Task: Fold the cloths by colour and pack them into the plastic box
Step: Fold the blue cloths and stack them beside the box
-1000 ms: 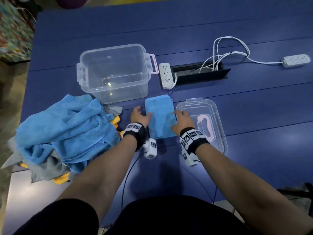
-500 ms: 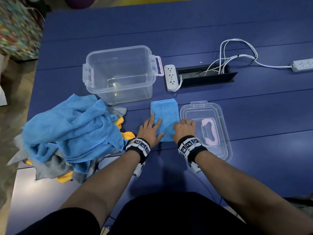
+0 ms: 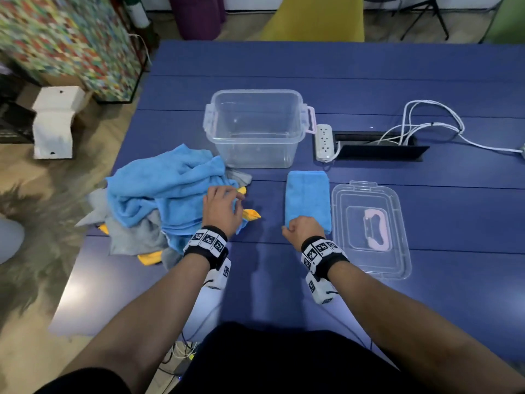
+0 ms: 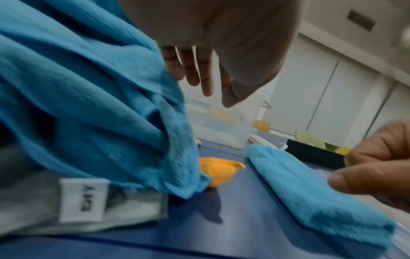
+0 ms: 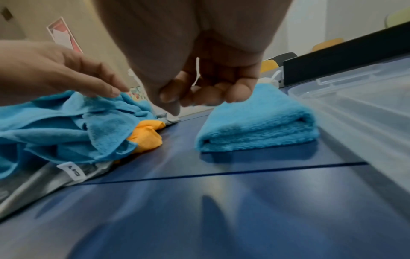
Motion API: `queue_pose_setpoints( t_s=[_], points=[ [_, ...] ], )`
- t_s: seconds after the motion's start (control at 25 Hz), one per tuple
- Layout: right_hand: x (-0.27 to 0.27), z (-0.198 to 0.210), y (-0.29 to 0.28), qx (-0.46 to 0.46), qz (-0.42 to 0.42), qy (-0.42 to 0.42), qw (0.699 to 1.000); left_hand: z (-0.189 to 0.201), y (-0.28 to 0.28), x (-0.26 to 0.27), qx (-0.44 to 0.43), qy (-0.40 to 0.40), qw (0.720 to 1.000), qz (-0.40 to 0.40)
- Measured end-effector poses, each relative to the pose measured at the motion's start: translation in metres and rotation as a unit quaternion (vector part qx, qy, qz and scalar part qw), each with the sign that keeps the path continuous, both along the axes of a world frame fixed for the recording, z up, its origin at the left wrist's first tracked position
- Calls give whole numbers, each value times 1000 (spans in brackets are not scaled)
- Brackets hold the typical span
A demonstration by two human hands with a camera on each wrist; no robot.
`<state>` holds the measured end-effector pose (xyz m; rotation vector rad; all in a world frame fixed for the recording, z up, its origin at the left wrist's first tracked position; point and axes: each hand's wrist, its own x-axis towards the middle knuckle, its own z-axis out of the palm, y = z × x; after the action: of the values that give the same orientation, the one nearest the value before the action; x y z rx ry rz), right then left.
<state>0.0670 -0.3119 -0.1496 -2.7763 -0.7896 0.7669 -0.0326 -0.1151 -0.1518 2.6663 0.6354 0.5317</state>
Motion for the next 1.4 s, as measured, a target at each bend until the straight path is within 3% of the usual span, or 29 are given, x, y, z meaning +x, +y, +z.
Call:
queue_pose_setpoints(
  t_s=[0.16, 0.4, 0.52, 0.6, 0.72, 0.8, 0.92, 1.0, 1.04, 1.12, 1.16, 1.2, 1.28, 1.32, 1.36, 1.4],
  points=[
    [-11, 22, 44, 29, 15, 7, 999, 36, 42, -35, 72, -77, 991, 83],
    [-33, 63, 125, 113, 25, 8, 993, 48, 112, -85, -14, 67, 975, 210],
    [-47, 69, 155, 154, 36, -1, 987, 55, 128, -94, -79, -3, 984, 162],
    [-57, 62, 166, 178, 48, -2, 983, 71, 124, -94, -169, -95, 975, 112],
    [-73, 52, 178, 189, 58, -33, 980, 98, 126, -89, -236, -147, 959, 61],
    [-84, 51, 187, 175, 82, -67, 979, 117, 130, -82, -325, -173, 929, 49],
    [-92, 59, 199, 136, 81, -118, 980, 131, 142, -78, -485, -221, 844, 62],
    [-81, 64, 199, 228, 5, -76, 971, 125, 154, -84, -541, -236, 803, 83],
    [-71, 68, 193, 302, -57, -29, 951, 119, 159, -88, -553, -241, 792, 95],
    [-53, 80, 171, 453, -174, 36, 874, 106, 161, -94, -565, -246, 783, 84],
    [-47, 84, 155, 499, -216, 41, 838, 99, 156, -97, -566, -222, 792, 50],
    [-43, 84, 137, 504, -246, 37, 827, 91, 147, -96, -554, -164, 816, 6],
    [-46, 72, 104, 393, -281, 67, 873, 70, 119, -97, -450, 73, 885, -94],
    [-49, 56, 86, 307, -293, 94, 901, 56, 104, -97, -366, 204, 898, -131],
    [-56, 38, 71, 218, -291, 129, 923, 43, 94, -97, -283, 284, 906, -136],
    [-63, 22, 55, 140, -284, 162, 934, 33, 85, -96, -223, 303, 920, -109]
  ],
)
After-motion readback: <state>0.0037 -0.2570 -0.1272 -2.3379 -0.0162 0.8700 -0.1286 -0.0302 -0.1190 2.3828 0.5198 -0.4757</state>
